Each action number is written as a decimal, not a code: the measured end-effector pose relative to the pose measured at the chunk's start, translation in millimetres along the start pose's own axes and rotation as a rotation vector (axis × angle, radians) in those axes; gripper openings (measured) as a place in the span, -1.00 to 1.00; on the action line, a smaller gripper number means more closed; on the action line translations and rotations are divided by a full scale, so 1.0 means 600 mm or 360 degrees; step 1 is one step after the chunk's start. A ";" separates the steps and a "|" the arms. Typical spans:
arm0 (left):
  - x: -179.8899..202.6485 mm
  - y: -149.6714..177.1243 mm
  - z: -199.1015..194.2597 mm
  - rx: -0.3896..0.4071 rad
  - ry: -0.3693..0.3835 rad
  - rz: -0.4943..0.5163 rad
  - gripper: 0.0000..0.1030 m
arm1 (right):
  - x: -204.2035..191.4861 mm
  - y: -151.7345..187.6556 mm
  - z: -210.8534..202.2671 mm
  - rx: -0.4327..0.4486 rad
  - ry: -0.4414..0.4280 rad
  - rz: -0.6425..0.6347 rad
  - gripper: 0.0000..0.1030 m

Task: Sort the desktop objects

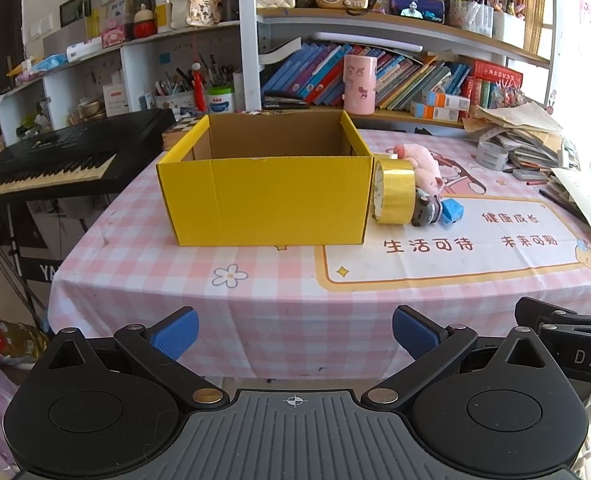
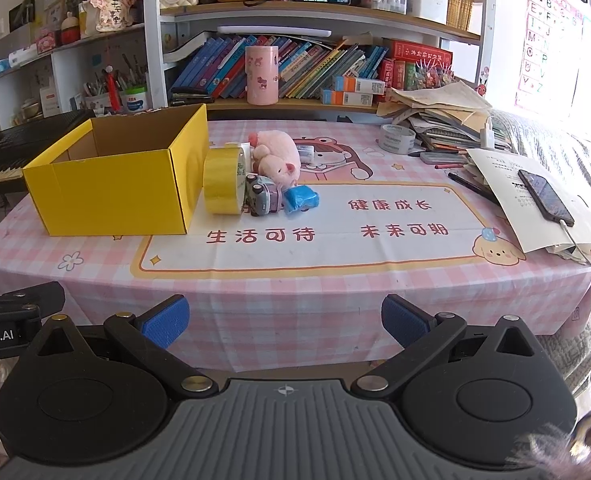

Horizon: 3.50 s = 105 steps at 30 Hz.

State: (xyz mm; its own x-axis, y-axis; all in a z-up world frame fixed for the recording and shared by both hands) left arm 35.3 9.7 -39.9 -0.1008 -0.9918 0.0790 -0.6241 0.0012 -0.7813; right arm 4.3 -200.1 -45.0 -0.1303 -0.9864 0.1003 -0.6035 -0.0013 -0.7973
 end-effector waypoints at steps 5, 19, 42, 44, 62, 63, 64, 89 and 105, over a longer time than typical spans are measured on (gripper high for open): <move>0.002 0.001 0.001 -0.0006 -0.0001 0.0001 1.00 | 0.000 0.000 0.000 -0.0001 0.0000 0.0002 1.00; -0.002 -0.001 0.009 -0.0048 0.0022 0.0014 1.00 | -0.007 0.005 0.002 -0.0008 -0.0005 -0.0003 1.00; 0.003 -0.011 0.019 -0.0039 0.0103 0.0049 1.00 | -0.008 -0.003 -0.009 0.0037 0.0020 -0.0020 1.00; 0.004 -0.011 0.018 -0.0029 0.0127 0.0040 1.00 | -0.003 -0.002 -0.010 0.0037 0.0031 -0.0007 1.00; -0.006 -0.019 0.022 -0.0017 0.0180 -0.0058 1.00 | -0.003 -0.006 -0.013 0.0051 -0.0010 -0.0030 1.00; -0.001 -0.020 0.028 -0.0032 0.0192 -0.0049 1.00 | 0.000 -0.008 -0.014 0.0067 -0.0003 -0.0031 1.00; 0.004 -0.020 0.032 -0.0039 0.0196 -0.0036 1.00 | 0.003 -0.009 -0.014 0.0077 0.0001 -0.0030 1.00; 0.137 -0.076 0.151 -0.0109 0.0360 0.0213 0.99 | 0.099 -0.037 0.130 -0.0133 0.0050 0.0092 0.96; 0.207 -0.179 0.235 -0.0009 0.0135 0.0212 0.95 | 0.139 -0.124 0.287 -0.0224 -0.0178 -0.0049 0.58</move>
State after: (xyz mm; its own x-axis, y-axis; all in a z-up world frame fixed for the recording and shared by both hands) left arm 199.1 -131.5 -33.7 -0.2477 -0.9685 0.0273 -0.6051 0.1327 -0.7850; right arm 173.5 -310.3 -79.7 -0.0264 -0.9984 0.0500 -0.7112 -0.0164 -0.7028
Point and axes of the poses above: each gripper's, at about its wrist camera, not at the fingertips, and z roughly the way its jaws point, x to its right, y to its underside, the point moved 5 cm from there along z, roughly the way its jaws point, and after that the axes turned 9 degrees about y, right-handed, at the moved point
